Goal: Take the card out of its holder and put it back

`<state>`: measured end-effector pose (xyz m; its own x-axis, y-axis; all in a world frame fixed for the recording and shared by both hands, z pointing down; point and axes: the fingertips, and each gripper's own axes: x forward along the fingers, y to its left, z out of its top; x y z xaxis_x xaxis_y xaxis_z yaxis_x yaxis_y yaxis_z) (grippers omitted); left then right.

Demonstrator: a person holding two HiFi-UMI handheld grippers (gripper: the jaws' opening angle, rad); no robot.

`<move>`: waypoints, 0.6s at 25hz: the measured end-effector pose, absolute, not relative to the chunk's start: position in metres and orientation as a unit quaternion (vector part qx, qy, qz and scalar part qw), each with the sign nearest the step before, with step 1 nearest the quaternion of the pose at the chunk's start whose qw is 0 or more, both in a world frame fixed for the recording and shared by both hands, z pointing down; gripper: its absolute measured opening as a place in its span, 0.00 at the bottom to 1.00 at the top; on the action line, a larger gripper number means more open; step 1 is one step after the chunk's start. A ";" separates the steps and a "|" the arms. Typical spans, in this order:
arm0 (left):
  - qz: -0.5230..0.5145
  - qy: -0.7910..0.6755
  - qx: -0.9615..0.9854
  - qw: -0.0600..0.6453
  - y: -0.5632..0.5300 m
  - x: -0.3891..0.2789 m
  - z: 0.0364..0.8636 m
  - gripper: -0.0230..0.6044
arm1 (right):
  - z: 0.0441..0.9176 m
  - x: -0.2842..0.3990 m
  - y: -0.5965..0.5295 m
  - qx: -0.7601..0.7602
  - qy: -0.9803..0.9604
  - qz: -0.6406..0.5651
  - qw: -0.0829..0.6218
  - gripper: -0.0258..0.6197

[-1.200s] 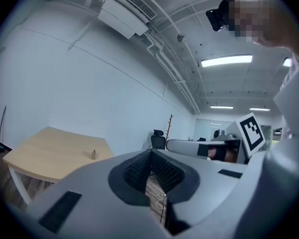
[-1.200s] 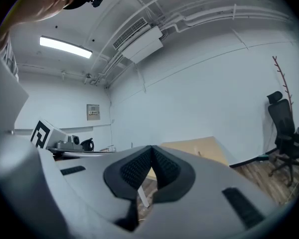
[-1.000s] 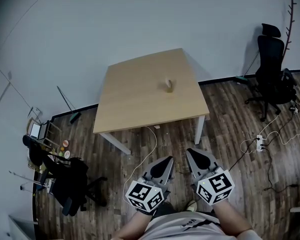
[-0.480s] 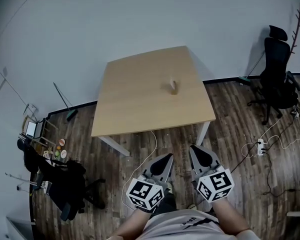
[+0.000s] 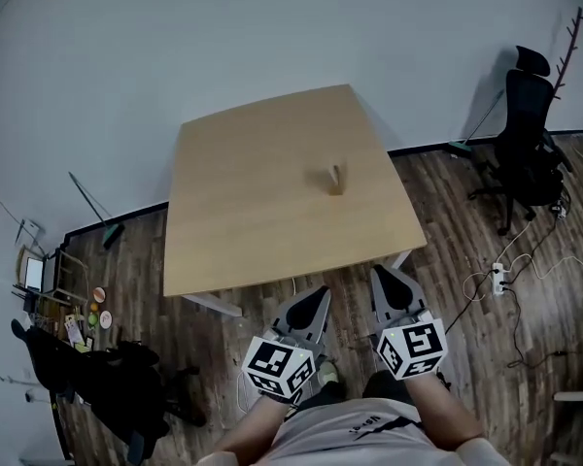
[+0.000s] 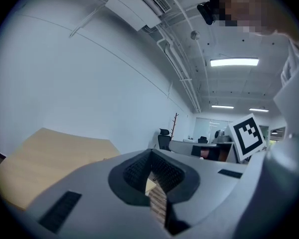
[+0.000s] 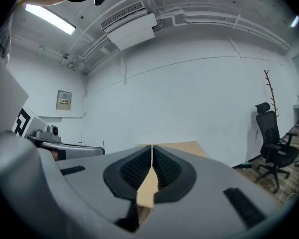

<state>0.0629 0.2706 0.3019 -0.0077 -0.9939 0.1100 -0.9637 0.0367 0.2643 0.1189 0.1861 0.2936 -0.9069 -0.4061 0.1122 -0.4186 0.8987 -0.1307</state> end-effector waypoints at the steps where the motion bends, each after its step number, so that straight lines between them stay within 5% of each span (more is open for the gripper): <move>1: -0.057 -0.707 0.692 0.135 0.266 0.055 0.304 0.06 | 0.295 0.112 0.182 0.215 -0.973 0.077 0.042 0.06; 15: -0.056 -0.710 0.684 0.157 0.187 -0.009 0.331 0.06 | 0.339 0.037 0.108 0.201 -0.972 0.099 0.075 0.06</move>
